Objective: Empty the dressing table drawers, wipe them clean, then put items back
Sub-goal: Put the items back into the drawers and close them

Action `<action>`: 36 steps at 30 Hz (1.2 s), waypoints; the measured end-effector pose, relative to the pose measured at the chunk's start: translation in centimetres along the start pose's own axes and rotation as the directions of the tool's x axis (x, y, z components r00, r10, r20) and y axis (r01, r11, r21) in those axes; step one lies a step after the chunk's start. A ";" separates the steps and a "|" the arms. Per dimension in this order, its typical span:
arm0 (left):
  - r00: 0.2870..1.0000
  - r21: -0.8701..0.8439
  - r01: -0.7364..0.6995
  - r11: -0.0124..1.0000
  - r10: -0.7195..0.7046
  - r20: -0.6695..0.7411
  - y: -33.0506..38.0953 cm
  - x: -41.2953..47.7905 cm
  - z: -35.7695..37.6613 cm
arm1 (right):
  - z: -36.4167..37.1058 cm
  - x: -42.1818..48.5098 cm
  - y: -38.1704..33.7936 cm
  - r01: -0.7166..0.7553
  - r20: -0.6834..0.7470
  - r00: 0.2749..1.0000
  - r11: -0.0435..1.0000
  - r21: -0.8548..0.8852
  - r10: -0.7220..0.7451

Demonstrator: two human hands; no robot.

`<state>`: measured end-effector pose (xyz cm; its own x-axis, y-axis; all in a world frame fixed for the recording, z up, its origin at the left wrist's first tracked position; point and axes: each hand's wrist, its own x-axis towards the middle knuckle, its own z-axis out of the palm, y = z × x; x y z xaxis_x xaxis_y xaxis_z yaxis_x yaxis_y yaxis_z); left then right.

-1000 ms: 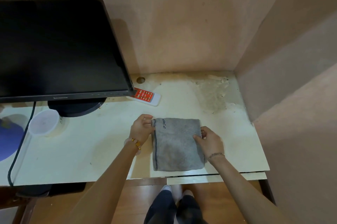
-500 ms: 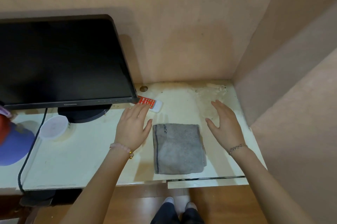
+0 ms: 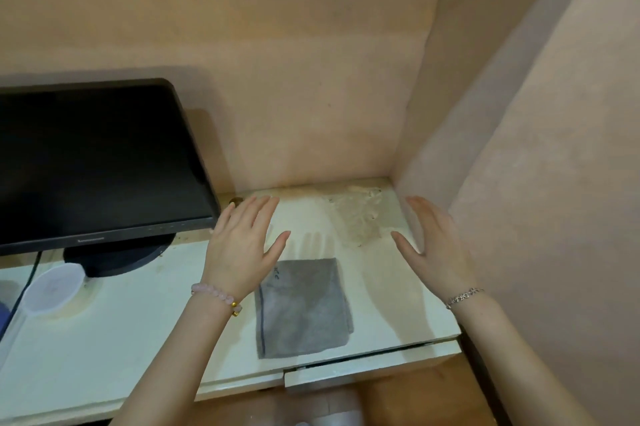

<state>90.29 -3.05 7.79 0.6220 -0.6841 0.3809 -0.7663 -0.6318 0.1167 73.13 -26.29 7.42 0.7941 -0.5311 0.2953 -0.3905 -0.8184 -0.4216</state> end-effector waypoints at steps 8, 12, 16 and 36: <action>0.965 -0.115 -0.261 0.958 0.264 0.007 4.3 5.8 0.2 | -5.2 -4.0 1.4 -0.235 -0.208 0.957 0.961 -0.145 0.202; 0.892 -0.183 -0.444 0.877 0.452 0.005 5.7 7.3 0.3 | -6.7 -8.4 0.0 -0.424 -0.315 0.878 0.891 -0.165 0.359; 0.787 -0.283 -0.600 0.749 0.616 -0.037 7.1 6.9 0.5 | -6.9 -14.0 -3.0 -0.580 -0.432 0.769 0.799 -0.160 0.471; 0.171 -0.528 -0.849 0.031 0.961 -0.219 22.5 -11.1 -4.1 | -8.6 -45.7 -20.4 -0.986 -0.760 -0.037 0.099 0.133 0.649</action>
<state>65.51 -8.15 9.94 -0.6647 -0.6442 0.3784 -0.6367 0.7535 0.1642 40.82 12.80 9.90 -0.6367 -0.6784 0.3665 -0.7600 0.4718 -0.4470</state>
